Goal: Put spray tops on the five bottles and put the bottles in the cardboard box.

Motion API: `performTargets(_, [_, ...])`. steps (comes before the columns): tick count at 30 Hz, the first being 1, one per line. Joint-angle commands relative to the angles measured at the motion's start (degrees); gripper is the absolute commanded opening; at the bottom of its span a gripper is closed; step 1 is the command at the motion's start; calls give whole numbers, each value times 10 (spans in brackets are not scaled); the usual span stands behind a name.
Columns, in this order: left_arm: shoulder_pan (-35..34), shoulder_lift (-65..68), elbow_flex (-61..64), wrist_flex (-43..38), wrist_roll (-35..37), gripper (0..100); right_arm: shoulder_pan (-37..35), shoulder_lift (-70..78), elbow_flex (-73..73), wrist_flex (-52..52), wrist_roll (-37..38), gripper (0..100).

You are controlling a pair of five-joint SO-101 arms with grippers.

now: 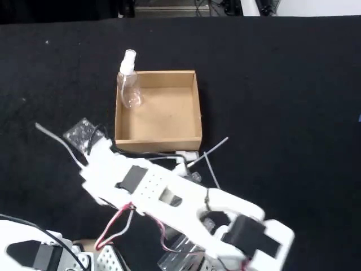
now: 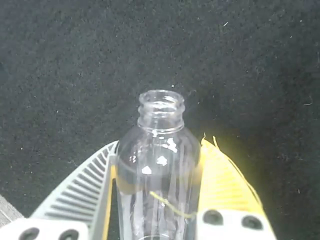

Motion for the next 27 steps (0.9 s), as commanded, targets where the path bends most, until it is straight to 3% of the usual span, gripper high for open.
performTargets(1, [0,-8,-29,4,-2,30,6,41,-37,-54,-73,57])
performTargets(7, [3,-7,-17,3,-1,30,-46,59,-95,8,-75,290])
performTargets(13, [9,-7,-17,4,-1,30,-53,60,-167,114,-62,319])
performTargets(19, [7,-7,-17,4,-1,30,-8,73,-227,236,174,319])
performTargets(24, [6,-7,-17,4,-1,30,40,107,-258,237,286,256])
performTargets(27, [2,-7,-17,4,-2,30,33,138,-265,241,374,218])
